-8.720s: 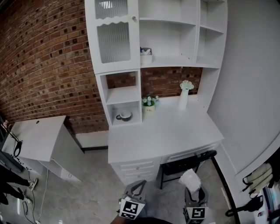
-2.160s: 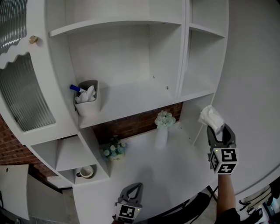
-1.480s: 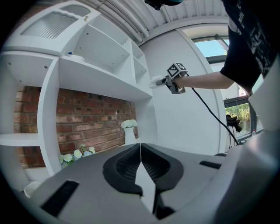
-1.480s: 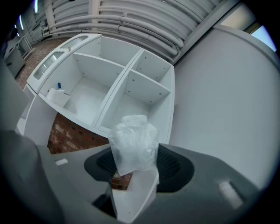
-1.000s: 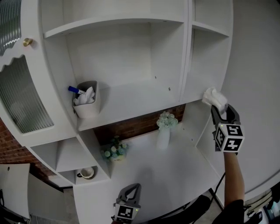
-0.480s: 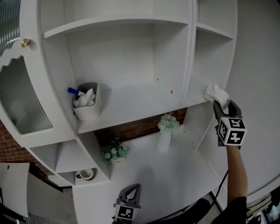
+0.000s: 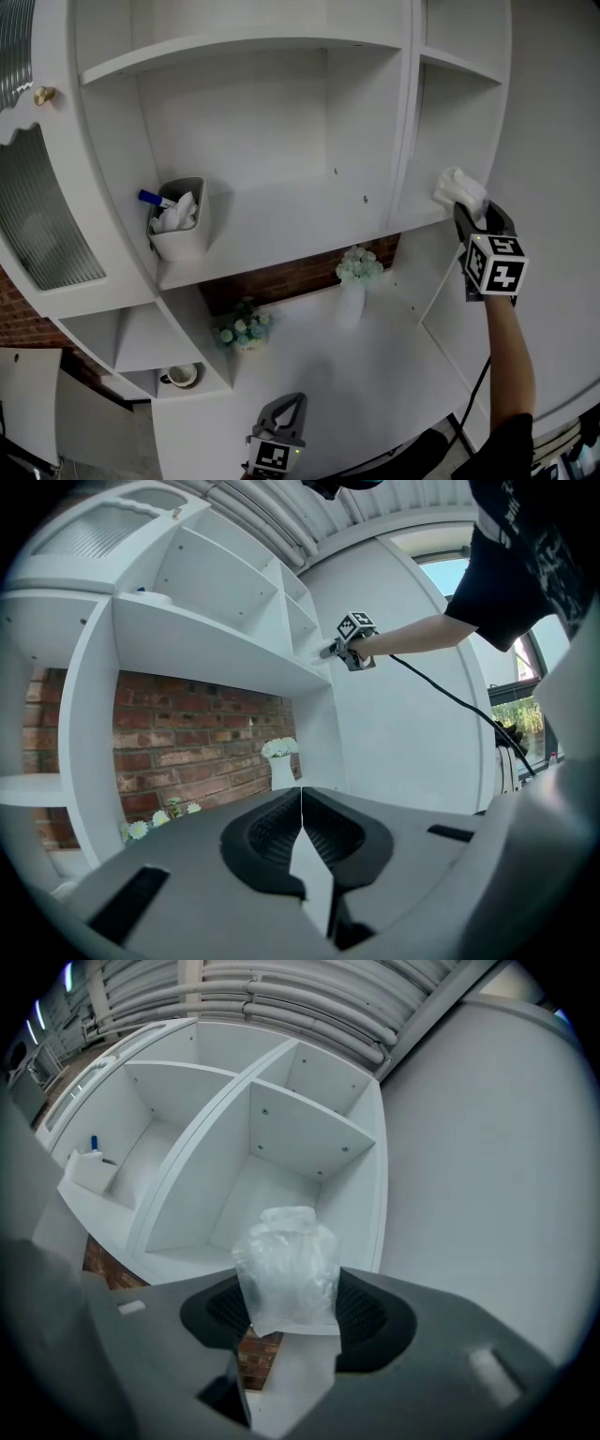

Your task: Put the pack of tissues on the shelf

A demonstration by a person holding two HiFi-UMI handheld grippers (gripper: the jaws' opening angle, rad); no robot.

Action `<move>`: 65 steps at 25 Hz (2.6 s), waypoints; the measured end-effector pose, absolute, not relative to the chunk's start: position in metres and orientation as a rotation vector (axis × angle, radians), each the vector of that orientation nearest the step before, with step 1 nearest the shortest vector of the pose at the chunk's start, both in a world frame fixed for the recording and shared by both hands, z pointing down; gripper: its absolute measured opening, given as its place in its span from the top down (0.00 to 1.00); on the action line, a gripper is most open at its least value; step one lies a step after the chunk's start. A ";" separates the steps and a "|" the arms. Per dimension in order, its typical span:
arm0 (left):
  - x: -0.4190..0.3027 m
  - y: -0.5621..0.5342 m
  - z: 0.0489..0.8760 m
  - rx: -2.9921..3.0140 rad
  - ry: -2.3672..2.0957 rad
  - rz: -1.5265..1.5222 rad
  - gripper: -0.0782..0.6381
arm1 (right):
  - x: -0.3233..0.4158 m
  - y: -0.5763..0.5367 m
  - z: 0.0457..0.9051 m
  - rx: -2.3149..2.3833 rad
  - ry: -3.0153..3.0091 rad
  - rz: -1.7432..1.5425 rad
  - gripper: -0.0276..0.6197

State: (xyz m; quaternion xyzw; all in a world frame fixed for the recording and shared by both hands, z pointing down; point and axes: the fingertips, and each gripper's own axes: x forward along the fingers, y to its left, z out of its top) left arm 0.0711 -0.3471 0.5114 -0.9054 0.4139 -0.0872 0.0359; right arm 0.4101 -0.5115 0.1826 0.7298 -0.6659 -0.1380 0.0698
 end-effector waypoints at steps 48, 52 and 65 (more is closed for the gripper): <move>0.054 -0.364 0.522 -2.763 1.395 -0.301 0.88 | 0.394 -0.572 0.197 2.114 -2.251 -0.184 0.36; 0.051 -0.362 0.522 -2.762 1.405 -0.299 0.88 | 0.393 -0.568 0.198 2.102 -2.256 -0.196 0.32; 0.047 -0.357 0.517 -2.746 1.417 -0.283 0.88 | 0.392 -0.552 0.196 2.086 -2.271 -0.224 0.31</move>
